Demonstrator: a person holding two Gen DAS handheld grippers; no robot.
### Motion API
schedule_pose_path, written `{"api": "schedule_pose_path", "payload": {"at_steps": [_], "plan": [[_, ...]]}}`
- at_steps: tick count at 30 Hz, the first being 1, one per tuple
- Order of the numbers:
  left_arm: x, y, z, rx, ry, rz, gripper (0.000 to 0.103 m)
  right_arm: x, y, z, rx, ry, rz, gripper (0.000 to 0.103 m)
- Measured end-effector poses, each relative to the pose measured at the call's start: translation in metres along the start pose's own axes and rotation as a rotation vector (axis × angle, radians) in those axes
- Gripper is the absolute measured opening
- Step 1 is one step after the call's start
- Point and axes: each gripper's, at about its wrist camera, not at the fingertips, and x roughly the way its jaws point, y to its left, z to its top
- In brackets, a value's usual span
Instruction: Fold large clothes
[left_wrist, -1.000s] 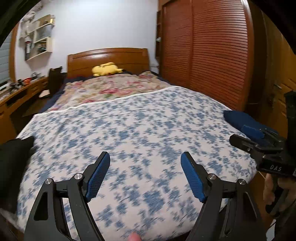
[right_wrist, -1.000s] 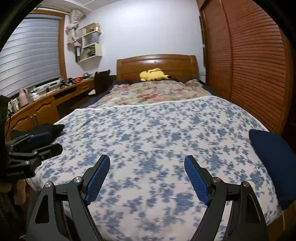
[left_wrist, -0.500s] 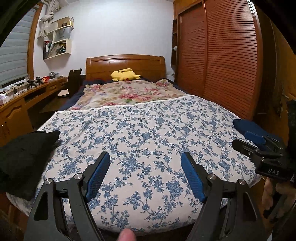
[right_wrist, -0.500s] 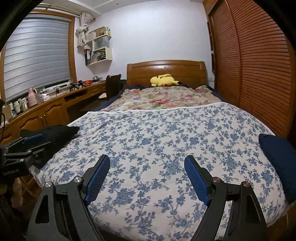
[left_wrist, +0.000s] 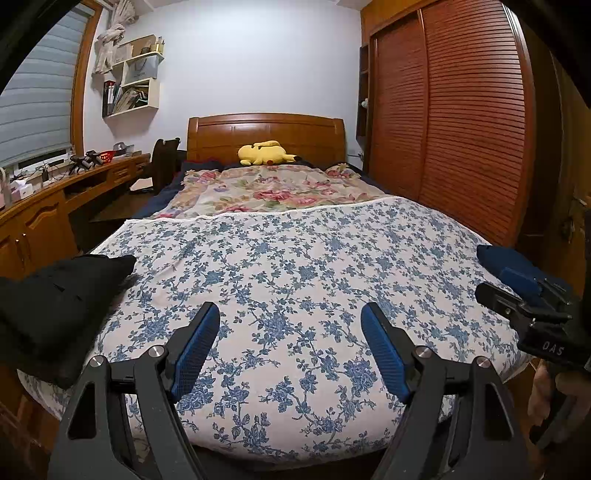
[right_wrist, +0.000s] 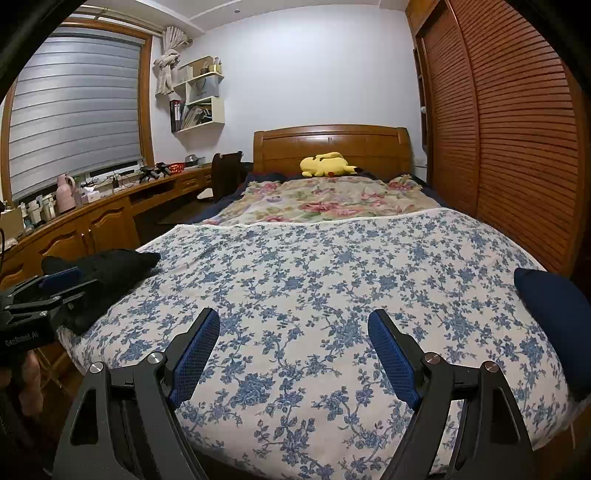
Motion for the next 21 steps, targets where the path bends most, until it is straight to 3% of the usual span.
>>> {"api": "schedule_pose_path", "payload": {"at_steps": [21], "plan": [[-0.0024, 0.0008, -0.0008, 0.006, -0.006, 0.013, 0.079, 0.0073, -0.0008, 0.0008, 0.017, -0.010, 0.010, 0.084]]}}
